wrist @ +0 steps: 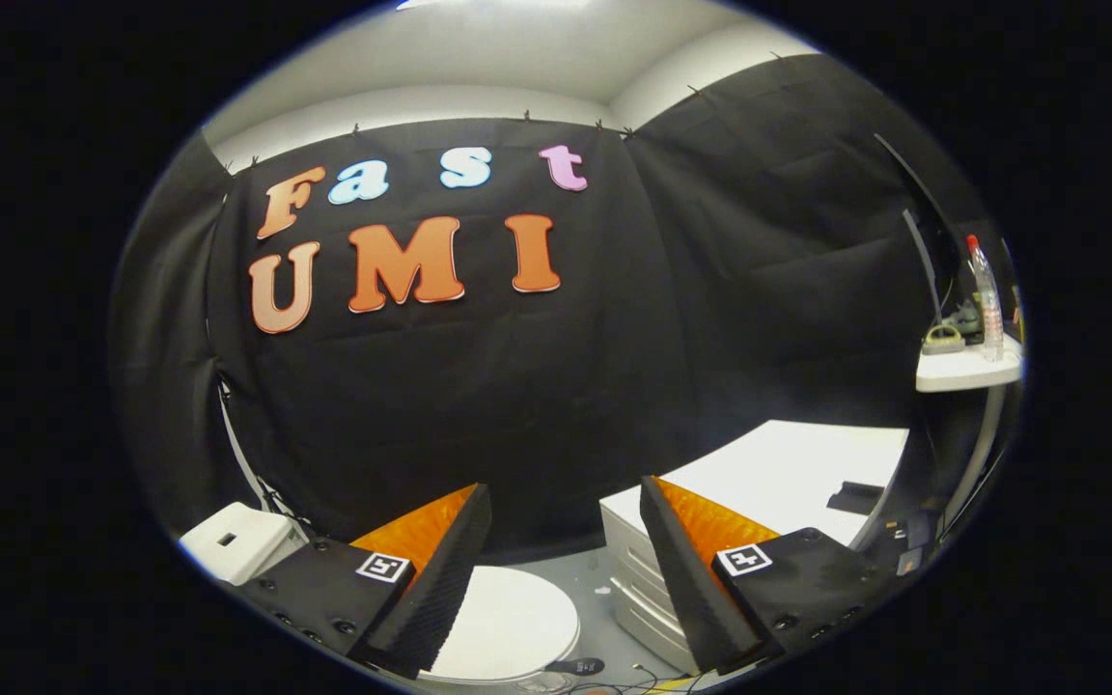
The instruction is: Open the toilet lid.
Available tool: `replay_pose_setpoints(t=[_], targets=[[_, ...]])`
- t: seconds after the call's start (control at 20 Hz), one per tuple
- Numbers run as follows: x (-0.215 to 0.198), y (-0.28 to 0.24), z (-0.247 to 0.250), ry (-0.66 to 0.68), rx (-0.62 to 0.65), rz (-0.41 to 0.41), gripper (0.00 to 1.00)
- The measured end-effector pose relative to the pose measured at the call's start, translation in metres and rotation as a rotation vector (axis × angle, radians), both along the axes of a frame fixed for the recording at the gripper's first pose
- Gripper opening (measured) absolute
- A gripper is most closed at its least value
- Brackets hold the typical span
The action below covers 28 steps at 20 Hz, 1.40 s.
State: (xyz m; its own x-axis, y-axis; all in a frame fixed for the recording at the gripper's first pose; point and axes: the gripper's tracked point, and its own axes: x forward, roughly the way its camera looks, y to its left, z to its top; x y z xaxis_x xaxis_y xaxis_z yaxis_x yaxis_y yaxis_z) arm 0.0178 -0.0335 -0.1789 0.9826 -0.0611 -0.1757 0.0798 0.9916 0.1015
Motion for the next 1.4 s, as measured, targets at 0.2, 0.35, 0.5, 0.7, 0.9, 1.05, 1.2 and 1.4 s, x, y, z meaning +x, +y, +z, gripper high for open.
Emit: replay_pose_setpoints(t=[0.2,0.35,0.5,0.7,0.9,1.05,1.2,1.4], targets=[[-0.003,-0.011,-0.077,0.092,0.059,-0.034,0.98],[-0.013,-0.021,-0.130,0.145,0.126,-0.069,0.97],[-0.026,-0.032,-0.176,0.189,0.179,-0.113,0.98],[-0.037,-0.050,-0.228,0.231,0.243,-0.184,0.98],[-0.043,-0.054,-0.268,0.272,0.292,-0.216,0.98],[-0.045,-0.053,-0.298,0.303,0.371,-0.242,0.99],[-0.048,-0.050,-0.322,0.331,0.435,-0.266,0.98],[-0.049,-0.038,-0.347,0.381,0.494,-0.250,0.96]])
